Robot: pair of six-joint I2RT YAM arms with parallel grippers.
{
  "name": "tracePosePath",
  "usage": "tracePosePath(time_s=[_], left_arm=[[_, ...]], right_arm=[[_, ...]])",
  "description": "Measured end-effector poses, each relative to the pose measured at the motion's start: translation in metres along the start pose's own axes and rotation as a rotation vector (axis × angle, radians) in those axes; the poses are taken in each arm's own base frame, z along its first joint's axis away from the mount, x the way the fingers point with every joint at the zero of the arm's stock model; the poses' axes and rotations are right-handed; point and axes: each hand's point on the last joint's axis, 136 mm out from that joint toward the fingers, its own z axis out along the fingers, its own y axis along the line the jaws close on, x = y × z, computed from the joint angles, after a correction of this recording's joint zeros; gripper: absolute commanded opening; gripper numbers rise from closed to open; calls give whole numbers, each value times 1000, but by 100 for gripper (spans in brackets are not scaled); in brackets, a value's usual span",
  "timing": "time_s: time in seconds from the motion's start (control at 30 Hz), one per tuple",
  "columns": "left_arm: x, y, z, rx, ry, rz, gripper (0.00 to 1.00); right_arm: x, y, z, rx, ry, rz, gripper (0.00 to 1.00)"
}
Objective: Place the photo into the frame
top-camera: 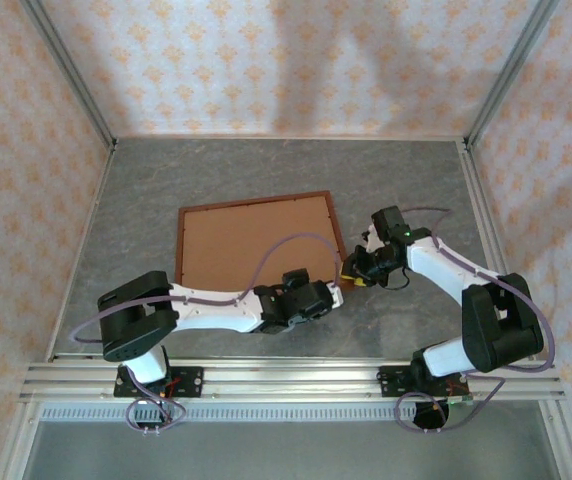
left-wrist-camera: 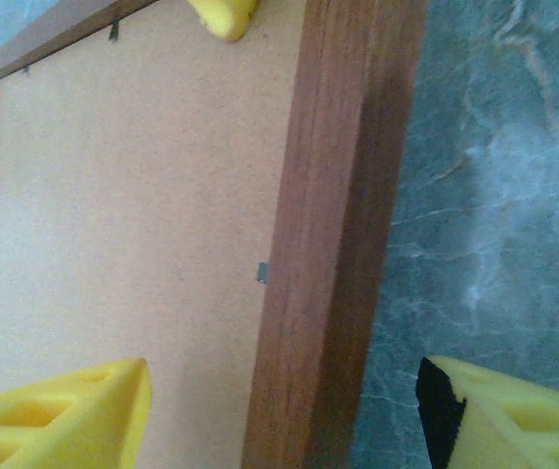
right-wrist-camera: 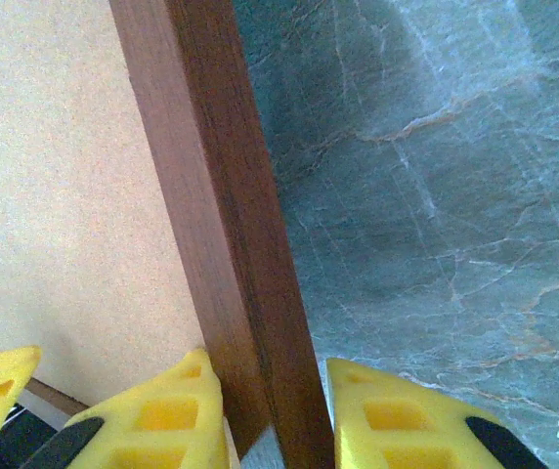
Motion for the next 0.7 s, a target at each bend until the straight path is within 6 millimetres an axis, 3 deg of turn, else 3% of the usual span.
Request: tracePosePath(time_s=[0.37,0.7], left_arm=[[6,16,10,-171,48,89,59],[6,18,8,-208,50,137,24]], right_arm=[[2,2,-1,-6,11,11,24],[-2,8,-5,-18,1,2,24]])
